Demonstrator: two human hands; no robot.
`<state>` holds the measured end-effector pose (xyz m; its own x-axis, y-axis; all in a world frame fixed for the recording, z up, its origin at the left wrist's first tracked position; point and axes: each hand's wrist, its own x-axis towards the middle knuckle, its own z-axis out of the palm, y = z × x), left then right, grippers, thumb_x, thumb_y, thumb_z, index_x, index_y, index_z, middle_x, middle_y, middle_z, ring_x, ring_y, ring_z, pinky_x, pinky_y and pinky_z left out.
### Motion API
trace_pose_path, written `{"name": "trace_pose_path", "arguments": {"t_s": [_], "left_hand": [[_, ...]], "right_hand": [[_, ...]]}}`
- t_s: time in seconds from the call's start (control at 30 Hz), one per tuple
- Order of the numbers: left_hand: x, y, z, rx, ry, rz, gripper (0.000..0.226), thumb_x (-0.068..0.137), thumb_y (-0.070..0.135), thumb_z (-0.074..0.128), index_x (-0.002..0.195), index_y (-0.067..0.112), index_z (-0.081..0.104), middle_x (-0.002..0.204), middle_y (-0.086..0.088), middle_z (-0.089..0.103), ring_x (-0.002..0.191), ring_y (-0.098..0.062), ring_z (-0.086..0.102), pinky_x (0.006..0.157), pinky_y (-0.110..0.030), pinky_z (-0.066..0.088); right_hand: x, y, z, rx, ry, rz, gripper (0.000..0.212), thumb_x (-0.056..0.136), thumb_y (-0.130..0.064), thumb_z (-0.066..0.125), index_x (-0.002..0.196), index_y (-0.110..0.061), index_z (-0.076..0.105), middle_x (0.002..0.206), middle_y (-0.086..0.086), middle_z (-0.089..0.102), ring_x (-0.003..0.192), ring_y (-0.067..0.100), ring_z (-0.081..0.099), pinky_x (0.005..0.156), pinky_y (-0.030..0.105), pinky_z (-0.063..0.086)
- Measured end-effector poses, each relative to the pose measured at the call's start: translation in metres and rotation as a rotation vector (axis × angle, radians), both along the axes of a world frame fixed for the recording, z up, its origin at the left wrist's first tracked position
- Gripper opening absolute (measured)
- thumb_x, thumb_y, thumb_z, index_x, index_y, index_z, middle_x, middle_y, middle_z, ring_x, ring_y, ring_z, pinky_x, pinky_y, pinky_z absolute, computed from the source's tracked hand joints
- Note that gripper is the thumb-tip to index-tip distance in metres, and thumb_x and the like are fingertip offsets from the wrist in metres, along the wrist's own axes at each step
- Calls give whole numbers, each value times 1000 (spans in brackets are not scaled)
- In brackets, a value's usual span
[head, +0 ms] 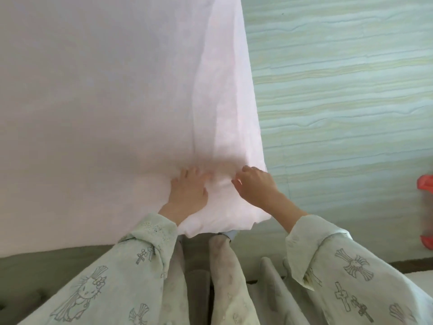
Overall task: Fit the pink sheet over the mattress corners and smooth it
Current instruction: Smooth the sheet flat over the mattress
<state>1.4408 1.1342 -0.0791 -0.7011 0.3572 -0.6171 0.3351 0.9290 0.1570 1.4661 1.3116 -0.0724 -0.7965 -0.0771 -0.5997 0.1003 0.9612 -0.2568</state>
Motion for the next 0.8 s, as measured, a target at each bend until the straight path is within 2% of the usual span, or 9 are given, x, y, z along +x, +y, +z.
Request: {"name": "trace_pose_path", "arguments": {"t_s": [0.07, 0.13, 0.23, 0.37, 0.47, 0.53, 0.63, 0.73, 0.8], "left_hand": [[-3, 2, 1, 85, -48, 38, 39, 93, 19, 38, 128, 30, 48, 129, -3, 43, 119, -26, 41, 93, -39, 43], [-7, 2, 2, 160, -118, 61, 34, 95, 18, 35, 119, 26, 57, 121, -2, 50, 115, -24, 45, 95, -39, 42], [-13, 1, -4, 244, 32, 149, 30, 92, 13, 40, 114, 19, 60, 118, -3, 52, 116, -25, 45, 92, -39, 42], [-12, -1, -23, 215, 257, 254, 36, 73, 4, 61, 108, 11, 55, 108, -16, 57, 102, -39, 55, 82, -48, 45], [-15, -3, -32, 177, 261, 318, 34, 76, 7, 57, 109, 13, 49, 113, -17, 54, 109, -39, 51, 87, -50, 42], [-24, -1, -33, 184, 256, 373, 31, 82, 9, 53, 113, 11, 51, 119, -16, 51, 116, -39, 47, 93, -49, 40], [-42, 14, -31, 134, 260, 560, 39, 92, 19, 42, 131, 15, 40, 140, -11, 34, 130, -33, 32, 103, -49, 34], [-50, 41, -34, 78, 269, 702, 42, 97, 27, 31, 138, 25, 28, 147, -8, 23, 134, -30, 24, 103, -56, 30], [-44, 59, -43, 24, 265, 760, 45, 97, 33, 23, 142, 29, 22, 153, -9, 16, 140, -29, 18, 106, -59, 22]], "right_hand": [[-25, 4, 3, 35, 62, 23, 33, 99, -30, 37, 113, -9, 58, 115, 10, 56, 109, 30, 53, 80, 38, 44], [-50, 3, 4, 29, 122, 36, 34, 98, -29, 40, 126, -13, 50, 128, 9, 49, 119, 28, 45, 86, 40, 44], [-77, -1, 4, -13, 94, 165, 46, 98, -28, 41, 143, -22, 33, 155, 4, 21, 141, 26, 21, 99, 45, 40], [-76, 7, -6, 4, 54, 340, 54, 98, -25, 42, 147, -29, 22, 160, -5, 0, 148, 19, 3, 102, 43, 40], [-73, 18, -9, 8, -27, 343, 48, 98, -22, 40, 145, -25, 30, 156, 0, 21, 141, 21, 26, 101, 40, 42], [-87, 24, -3, 37, -7, 371, 34, 99, -25, 37, 129, -14, 50, 136, 6, 47, 123, 26, 48, 90, 37, 45], [-128, 27, 8, 108, 101, 505, 34, 99, -27, 32, 103, -9, 61, 110, 10, 64, 100, 31, 59, 76, 32, 37], [-157, 27, 8, 48, 258, 572, 34, 99, -26, 34, 123, -14, 55, 125, 9, 57, 116, 28, 51, 89, 37, 40], [-163, 27, 1, -5, 263, 648, 43, 98, -28, 37, 141, -21, 37, 149, 7, 34, 137, 27, 31, 101, 42, 36]]}}
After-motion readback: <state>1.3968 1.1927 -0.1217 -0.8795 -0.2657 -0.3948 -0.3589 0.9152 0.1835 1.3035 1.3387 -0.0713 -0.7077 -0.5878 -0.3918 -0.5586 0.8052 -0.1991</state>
